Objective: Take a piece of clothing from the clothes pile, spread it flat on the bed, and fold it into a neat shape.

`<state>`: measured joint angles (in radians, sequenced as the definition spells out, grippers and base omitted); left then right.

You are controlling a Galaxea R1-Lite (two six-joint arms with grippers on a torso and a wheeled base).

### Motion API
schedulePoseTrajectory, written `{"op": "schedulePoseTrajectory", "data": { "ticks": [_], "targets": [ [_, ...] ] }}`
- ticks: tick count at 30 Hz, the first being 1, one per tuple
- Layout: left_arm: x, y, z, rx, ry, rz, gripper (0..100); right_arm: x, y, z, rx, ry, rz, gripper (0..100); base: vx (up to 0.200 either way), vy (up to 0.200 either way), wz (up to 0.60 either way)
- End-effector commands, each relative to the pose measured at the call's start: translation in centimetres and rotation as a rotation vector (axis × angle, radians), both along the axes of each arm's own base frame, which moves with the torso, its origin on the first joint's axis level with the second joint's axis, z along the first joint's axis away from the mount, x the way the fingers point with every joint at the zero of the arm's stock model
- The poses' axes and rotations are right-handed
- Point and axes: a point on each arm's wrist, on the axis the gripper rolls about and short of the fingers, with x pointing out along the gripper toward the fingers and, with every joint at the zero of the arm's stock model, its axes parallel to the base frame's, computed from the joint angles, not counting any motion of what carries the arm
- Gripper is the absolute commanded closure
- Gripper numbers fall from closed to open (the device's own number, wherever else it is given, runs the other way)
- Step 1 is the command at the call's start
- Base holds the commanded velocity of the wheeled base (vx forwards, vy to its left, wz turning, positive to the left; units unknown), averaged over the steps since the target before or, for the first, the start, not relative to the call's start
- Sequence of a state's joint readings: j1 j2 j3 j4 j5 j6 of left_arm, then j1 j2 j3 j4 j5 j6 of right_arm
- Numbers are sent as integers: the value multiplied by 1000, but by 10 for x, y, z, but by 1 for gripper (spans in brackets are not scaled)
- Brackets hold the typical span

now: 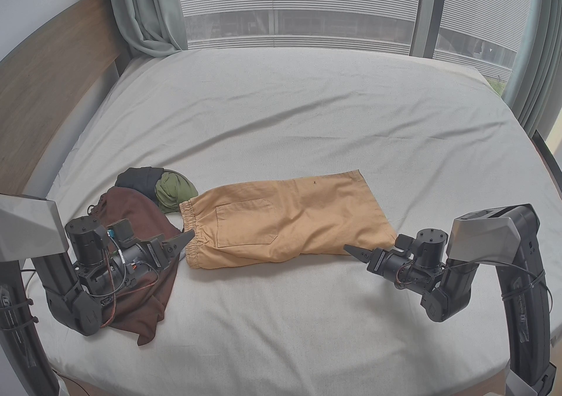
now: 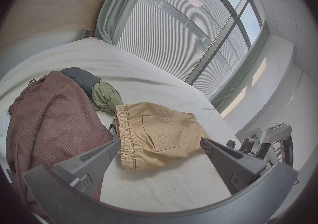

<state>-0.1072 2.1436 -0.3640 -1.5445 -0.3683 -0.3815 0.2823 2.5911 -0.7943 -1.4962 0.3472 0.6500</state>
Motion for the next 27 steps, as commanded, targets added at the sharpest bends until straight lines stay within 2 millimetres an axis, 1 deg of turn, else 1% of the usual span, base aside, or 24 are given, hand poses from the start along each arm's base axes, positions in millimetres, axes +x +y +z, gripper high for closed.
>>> {"op": "schedulePoseTrajectory", "data": {
  "ticks": [1,3,8,10,11,14,19,20,21,24,27],
  "targets": [
    [1,0,-3,1,7,2,0,4,6,-5,-5,5,5,0,0,0,0],
    [1,0,-3,1,9,2,0,7,9,-5,-4,1,3,0,0,0,0],
    [1,0,-3,1,7,3,0,14,21,-17,-8,-5,11,0,0,0,0],
    [1,0,-3,0,7,2,0,15,22,-19,-8,-7,8,0,0,0,0],
    [1,1,-4,1,10,5,0,19,26,-22,-11,-20,0,0,0,0,0],
    [1,1,-4,1,10,5,0,23,28,-21,-8,-33,-4,0,0,0,0],
    [1,2,-3,0,11,5,0,40,38,-17,-10,-43,-17,0,0,0,0],
    [1,2,-3,0,11,3,0,40,38,-18,-11,-41,-19,0,0,0,0],
    [1,2,-3,0,11,3,0,47,41,-20,-16,-54,-44,0,0,0,0],
    [1,2,-4,0,12,5,0,51,45,-21,-17,-62,-54,0,0,0,0],
    [1,2,-4,0,12,3,0,51,46,-21,-17,-60,-53,0,0,0,0]
  ]
}}
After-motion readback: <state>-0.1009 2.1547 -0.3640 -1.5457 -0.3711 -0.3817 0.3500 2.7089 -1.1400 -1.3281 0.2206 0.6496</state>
